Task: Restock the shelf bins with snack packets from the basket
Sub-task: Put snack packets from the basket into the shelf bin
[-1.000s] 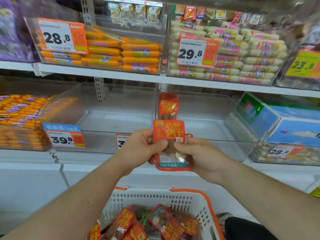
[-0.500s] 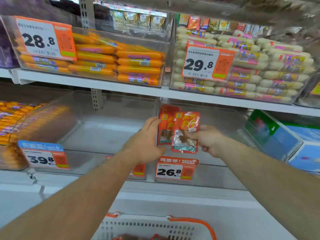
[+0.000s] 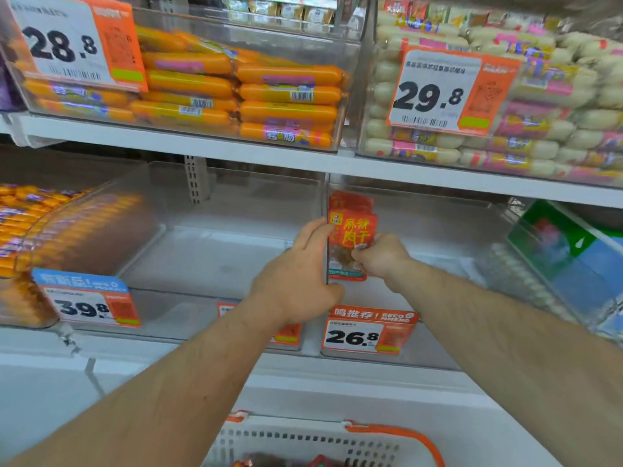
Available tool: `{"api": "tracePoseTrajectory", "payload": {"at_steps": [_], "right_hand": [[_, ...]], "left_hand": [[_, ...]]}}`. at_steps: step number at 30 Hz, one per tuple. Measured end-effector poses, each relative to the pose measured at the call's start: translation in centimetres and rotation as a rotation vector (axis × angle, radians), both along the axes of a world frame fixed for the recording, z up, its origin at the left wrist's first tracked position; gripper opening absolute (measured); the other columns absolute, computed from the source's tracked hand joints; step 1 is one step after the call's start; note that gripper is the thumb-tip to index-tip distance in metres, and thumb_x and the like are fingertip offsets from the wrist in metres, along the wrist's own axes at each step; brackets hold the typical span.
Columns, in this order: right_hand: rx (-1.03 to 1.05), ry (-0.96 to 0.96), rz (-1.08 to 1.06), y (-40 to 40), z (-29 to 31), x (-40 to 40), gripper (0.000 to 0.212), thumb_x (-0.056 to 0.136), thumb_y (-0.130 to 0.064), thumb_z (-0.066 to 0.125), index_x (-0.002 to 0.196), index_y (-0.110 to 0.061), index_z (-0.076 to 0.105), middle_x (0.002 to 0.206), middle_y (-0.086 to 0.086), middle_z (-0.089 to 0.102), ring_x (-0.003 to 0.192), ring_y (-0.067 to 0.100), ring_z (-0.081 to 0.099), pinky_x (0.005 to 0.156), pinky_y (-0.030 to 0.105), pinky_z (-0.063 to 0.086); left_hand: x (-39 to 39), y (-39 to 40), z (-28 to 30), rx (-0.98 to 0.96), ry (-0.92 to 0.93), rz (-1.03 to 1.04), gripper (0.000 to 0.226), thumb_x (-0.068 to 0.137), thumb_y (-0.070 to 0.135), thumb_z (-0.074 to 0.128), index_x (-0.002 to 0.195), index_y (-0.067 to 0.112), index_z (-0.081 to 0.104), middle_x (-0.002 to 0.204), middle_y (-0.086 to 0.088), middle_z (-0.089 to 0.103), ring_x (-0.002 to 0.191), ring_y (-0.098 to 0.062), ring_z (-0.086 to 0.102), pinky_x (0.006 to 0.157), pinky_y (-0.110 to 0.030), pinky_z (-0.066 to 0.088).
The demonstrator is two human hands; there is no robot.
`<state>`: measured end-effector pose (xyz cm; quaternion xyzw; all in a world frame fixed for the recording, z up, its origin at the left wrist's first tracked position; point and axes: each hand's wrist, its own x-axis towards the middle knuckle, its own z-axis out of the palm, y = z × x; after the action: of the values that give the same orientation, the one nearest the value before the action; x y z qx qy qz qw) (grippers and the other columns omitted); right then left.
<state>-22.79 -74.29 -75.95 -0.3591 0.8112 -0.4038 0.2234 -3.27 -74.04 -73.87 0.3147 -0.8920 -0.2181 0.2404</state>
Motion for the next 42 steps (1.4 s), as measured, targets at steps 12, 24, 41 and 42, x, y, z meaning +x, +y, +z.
{"api": "tracePoseTrajectory", "payload": {"at_steps": [12,24,41,42], "right_hand": [[0.109,0.007,0.081,0.7,-0.1,0.3,0.029,0.087,-0.025,0.073,0.112,-0.017,0.064,0.106,0.006,0.069,0.095,0.024,0.067,0.087,0.041,0.058],[0.076,-0.117,0.052,1.4,0.5,0.3,0.036,0.086,-0.030,0.075,0.115,-0.014,0.061,0.111,0.008,0.068,0.097,0.024,0.067,0.088,0.038,0.057],[0.068,0.562,-0.072,7.5,6.4,3.9,0.025,0.084,-0.034,0.067,0.097,-0.013,0.060,0.113,0.010,0.061,0.101,0.032,0.060,0.083,0.036,0.049],[-0.117,0.761,-0.090,8.8,6.7,4.9,0.025,0.083,-0.030,0.063,0.102,-0.013,0.061,0.112,0.010,0.060,0.101,0.032,0.060,0.081,0.037,0.048]], "left_hand": [[-0.1,0.2,0.1,0.009,-0.005,0.007,0.090,0.079,0.030,0.067,0.152,0.029,0.015,0.155,0.024,0.006,0.124,-0.016,0.050,0.096,-0.035,0.048],[0.1,0.6,0.4,-0.005,0.003,0.004,0.088,0.082,0.031,0.066,0.153,0.028,0.015,0.157,0.022,0.007,0.123,-0.015,0.050,0.091,-0.028,0.045],[1.3,1.6,1.1,-0.271,0.257,-0.026,0.066,0.074,0.042,0.051,0.131,0.007,0.055,0.137,-0.010,0.050,0.124,-0.024,0.050,0.103,-0.041,0.045],[1.8,2.4,1.0,-0.354,0.332,-0.050,0.056,0.074,0.034,0.053,0.121,0.004,0.059,0.126,-0.012,0.055,0.115,-0.025,0.055,0.096,-0.040,0.048]]}}
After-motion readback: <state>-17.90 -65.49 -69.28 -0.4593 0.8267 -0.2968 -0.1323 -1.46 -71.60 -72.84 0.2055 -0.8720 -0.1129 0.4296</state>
